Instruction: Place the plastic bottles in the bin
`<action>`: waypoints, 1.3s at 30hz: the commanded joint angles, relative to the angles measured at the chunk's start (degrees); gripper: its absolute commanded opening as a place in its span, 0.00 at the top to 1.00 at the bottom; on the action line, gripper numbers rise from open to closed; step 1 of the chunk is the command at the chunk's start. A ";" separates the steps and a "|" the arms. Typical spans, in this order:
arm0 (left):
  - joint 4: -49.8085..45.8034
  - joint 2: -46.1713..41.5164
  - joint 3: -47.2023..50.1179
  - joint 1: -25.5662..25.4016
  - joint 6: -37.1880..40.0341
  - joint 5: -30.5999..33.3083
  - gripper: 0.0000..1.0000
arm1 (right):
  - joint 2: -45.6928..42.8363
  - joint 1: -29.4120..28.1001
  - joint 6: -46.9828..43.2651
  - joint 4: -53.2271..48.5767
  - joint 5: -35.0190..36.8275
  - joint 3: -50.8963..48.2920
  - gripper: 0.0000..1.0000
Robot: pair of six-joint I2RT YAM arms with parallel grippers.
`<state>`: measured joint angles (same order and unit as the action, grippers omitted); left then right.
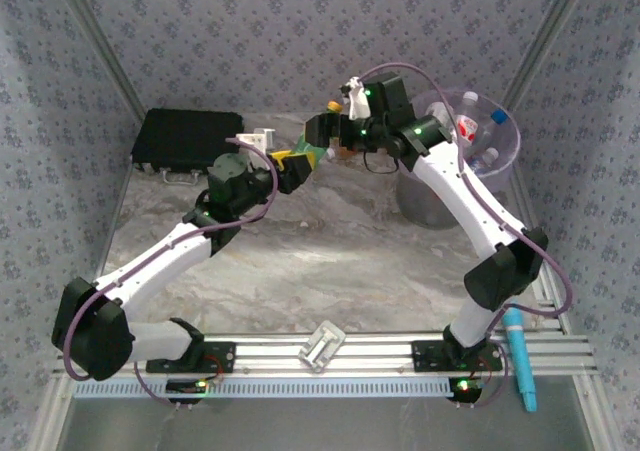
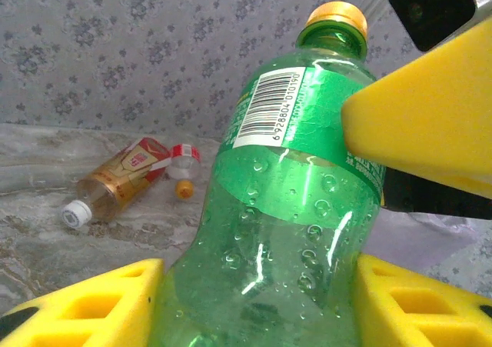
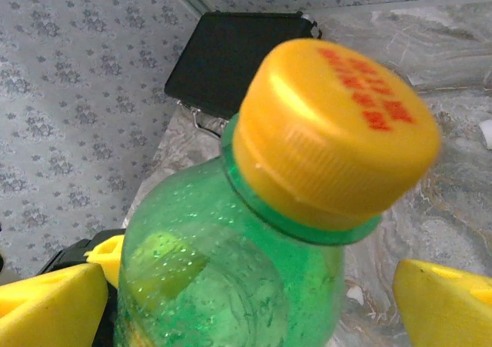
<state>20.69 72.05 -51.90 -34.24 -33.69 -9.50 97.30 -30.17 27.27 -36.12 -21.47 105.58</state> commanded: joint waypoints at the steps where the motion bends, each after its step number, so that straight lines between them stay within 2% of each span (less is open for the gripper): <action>1: 4.16 -0.82 0.31 -0.58 0.65 1.89 0.52 | 1.56 0.71 1.88 1.34 -1.98 1.74 0.07; 10: 3.45 0.57 -1.00 -0.65 1.35 2.72 0.52 | 1.95 1.08 1.56 1.40 -2.87 2.79 0.27; 15: 3.43 1.06 -1.45 -0.70 1.44 2.64 0.51 | 1.70 1.34 1.63 1.40 -3.13 3.34 0.35; 16: 3.31 1.06 -1.53 -0.65 1.46 2.58 0.49 | 1.61 1.39 1.52 1.40 -3.13 3.50 0.36; 19: 2.27 0.82 -2.14 -0.69 2.00 2.56 0.29 | 1.17 1.99 0.78 1.17 -2.56 4.40 0.37; 23: -0.77 0.40 -3.64 -0.69 3.33 3.16 0.09 | -0.34 4.41 -0.25 0.30 -1.61 5.53 0.38; 28: -9.88 2.82 -8.38 -0.42 7.68 6.98 0.03 | -4.10 10.97 -4.57 -6.99 2.92 9.06 0.38; 32: -25.83 13.72 -21.08 1.60 12.42 6.39 0.00 | -7.20 17.96 -7.90 -18.37 7.48 11.97 0.37; 34: -29.79 20.30 -27.00 2.04 15.65 6.54 0.00 | -10.13 23.37 -8.55 -19.31 5.09 9.04 0.38; 39: -30.59 32.46 -37.20 2.86 18.79 5.12 0.00 | -17.19 37.03 -8.66 -17.64 0.11 0.12 0.38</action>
<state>-4.36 100.57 -84.62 -31.77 -18.98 -3.57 82.59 2.50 20.40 -51.16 -18.13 108.75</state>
